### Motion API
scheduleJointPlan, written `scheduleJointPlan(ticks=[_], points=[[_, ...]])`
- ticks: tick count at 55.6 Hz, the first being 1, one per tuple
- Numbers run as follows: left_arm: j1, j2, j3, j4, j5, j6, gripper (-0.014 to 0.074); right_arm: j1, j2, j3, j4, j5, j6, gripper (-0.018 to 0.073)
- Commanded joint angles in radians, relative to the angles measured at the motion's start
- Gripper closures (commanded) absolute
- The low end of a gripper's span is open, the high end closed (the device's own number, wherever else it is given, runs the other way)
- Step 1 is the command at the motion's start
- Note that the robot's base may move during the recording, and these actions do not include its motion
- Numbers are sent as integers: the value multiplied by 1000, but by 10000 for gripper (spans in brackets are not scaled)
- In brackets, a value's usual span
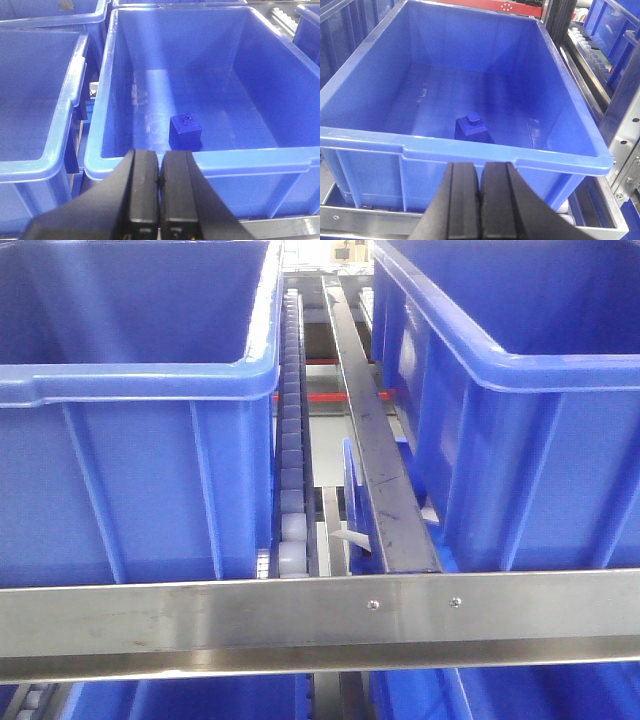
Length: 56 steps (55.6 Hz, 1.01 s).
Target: Pick and sort blue part to right shelf
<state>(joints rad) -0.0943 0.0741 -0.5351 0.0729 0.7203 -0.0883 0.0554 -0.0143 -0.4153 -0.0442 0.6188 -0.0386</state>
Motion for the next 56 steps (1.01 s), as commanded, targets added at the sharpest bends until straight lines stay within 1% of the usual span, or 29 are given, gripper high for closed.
scheduleJointPlan(ticks=[1,6,12,15,19,22,34,35,37,38,43,56], points=[[-3,13,-26,2,-76,-10,471,-3,-6,-24,-2,-93,-6,505],[-1,13,-26,5,-76,-10,471,-3,-6,-24,-2,-93,-6,505],[41,-9,19,25,-106,-10,471,-3,-6,-24,-2,-93,-6,505],[69,-26,62,21,-158,-10,471,-3,-6,-24,-2,-93,-6,505],[97,-67,165,1,-283,-10,471,-3,-6,-24,-2,-93,-6,505],[109,-96,246,1,-385,-10,471,-3,-6,-24,-2,-93,-6,505],[109,-101,579,1,-833,-10,471,-3,-6,-24,-2,-93,-6,505],[109,-101,581,1,-830,-10,471,-3,-6,-24,-2,-93,-6,505],[109,-104,560,1,-744,-10,471,-3,-6,-24,-2,-93,-6,505],[109,-104,557,1,-729,-10,471,-3,-6,-24,-2,-93,-6,505],[109,-104,573,1,-774,-10,471,-3,-6,-24,-2,-93,-6,505],[109,-104,570,1,-784,-10,471,-3,-6,-24,-2,-93,-6,505]])
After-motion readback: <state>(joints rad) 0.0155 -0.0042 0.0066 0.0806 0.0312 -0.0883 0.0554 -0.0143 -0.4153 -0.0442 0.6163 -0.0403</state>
